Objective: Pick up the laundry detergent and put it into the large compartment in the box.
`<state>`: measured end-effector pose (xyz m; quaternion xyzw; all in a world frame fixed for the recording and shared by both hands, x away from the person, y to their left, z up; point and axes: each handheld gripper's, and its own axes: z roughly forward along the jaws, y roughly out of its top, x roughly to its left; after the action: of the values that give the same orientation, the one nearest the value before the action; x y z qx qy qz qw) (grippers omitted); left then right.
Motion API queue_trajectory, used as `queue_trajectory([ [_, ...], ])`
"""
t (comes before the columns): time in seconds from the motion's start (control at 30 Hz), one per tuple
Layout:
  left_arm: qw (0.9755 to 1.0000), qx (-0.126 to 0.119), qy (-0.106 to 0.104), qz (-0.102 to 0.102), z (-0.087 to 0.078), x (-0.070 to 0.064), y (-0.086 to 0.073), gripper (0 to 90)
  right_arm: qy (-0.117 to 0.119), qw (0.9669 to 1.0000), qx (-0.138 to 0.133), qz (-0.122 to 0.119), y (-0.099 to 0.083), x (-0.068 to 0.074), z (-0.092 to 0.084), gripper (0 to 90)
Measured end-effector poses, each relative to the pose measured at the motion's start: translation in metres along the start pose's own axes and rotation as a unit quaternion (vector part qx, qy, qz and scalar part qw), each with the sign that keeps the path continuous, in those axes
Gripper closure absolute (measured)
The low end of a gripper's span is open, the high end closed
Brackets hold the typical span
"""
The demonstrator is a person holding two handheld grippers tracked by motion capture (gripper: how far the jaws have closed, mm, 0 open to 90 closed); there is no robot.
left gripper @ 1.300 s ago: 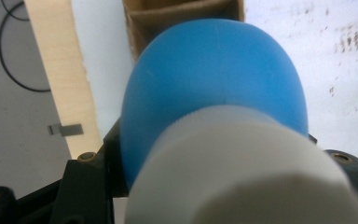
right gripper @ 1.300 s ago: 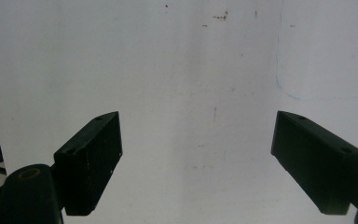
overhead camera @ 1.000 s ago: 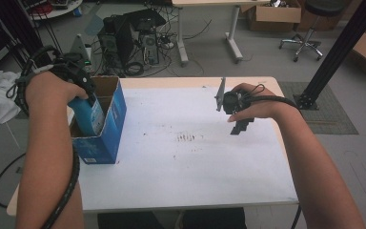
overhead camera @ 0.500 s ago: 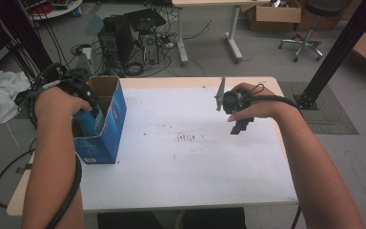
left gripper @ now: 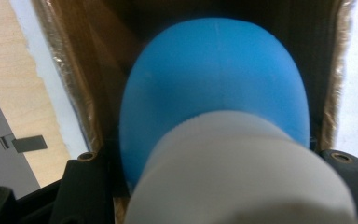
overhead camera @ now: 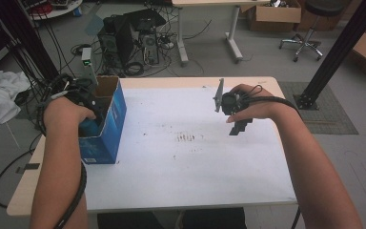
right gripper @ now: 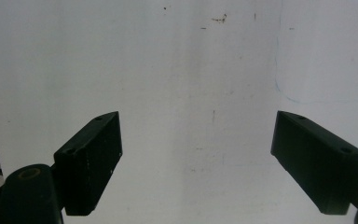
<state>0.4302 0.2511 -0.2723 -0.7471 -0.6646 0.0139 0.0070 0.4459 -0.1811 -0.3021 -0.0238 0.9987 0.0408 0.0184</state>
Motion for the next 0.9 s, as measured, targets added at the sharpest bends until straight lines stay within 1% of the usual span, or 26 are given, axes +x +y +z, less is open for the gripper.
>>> queue_trajectory([
  [0.07, 1.0, 0.0, 0.003, -0.001, 0.004, 0.0, 0.0, 39.5, 0.0, 1.0, 0.001, 0.0, 0.0, 0.0, 0.0, 16.6],
  [0.1, 1.0, 0.002, 0.004, -0.001, 0.006, 0.0, 0.0, 39.5, 0.001, 1.0, 0.003, 0.005, 0.0, 0.0, 0.0, 16.6],
  [0.13, 1.0, 0.003, 0.004, -0.003, 0.008, 0.0, 0.0, 39.5, 0.001, 1.0, 0.0, 0.0, 0.0, -0.001, 0.001, 16.6],
  [0.27, 0.9999, 0.008, 0.008, -0.002, 0.016, 0.002, 0.001, 39.6, 0.001, 1.0, 0.0, 0.0, -0.001, -0.001, 0.002, 16.6],
  [0.3, 1.0, 0.007, 0.005, -0.002, 0.018, 0.003, 0.001, 39.6, 0.001, 1.0, 0.001, 0.001, -0.001, -0.001, 0.002, 16.6],
  [0.37, 1.0, -0.004, 0.001, -0.004, 0.018, 0.005, 0.0, 39.7, 0.003, 1.0, 0.001, 0.002, -0.001, -0.001, 0.003, 16.6],
  [0.43, 1.0, -0.002, 0.003, 0.003, 0.018, 0.004, 0.0, 39.7, 0.004, 1.0, 0.001, 0.004, -0.002, -0.001, 0.005, 16.6],
  [0.5, 1.0, -0.002, 0.005, 0.006, 0.019, 0.003, -0.001, 39.7, 0.005, 1.0, 0.003, 0.003, -0.002, -0.002, 0.006, 16.6],
  [0.6, 0.9999, 0.013, 0.009, 0.007, 0.021, 0.001, -0.001, 39.8, 0.006, 1.0, 0.003, 0.006, -0.002, -0.001, 0.006, 16.6],
  [0.7, 1.0, 0.0, 0.005, -0.002, 0.02, 0.003, -0.001, 39.8, 0.006, 1.0, 0.002, 0.003, -0.001, -0.001, 0.006, 16.6],
  [0.77, 0.9999, -0.009, 0.002, -0.003, 0.02, 0.003, -0.002, 39.9, 0.006, 1.0, 0.003, 0.003, -0.001, 0.0, 0.006, 16.6],
  [0.8, 0.9999, -0.012, 0.002, -0.004, 0.02, 0.004, -0.002, 39.9, 0.007, 1.0, 0.002, 0.0, -0.001, 0.0, 0.006, 16.6],
  [0.87, 0.9999, -0.012, 0.002, -0.004, 0.02, 0.004, -0.003, 39.9, 0.008, 0.9999, 0.006, 0.005, -0.002, 0.0, 0.005, 16.6],
  [0.9, 0.9999, -0.012, 0.002, -0.004, 0.02, 0.003, -0.003, 39.8, 0.008, 1.0, 0.004, 0.003, -0.002, 0.0, 0.005, 16.6],
])
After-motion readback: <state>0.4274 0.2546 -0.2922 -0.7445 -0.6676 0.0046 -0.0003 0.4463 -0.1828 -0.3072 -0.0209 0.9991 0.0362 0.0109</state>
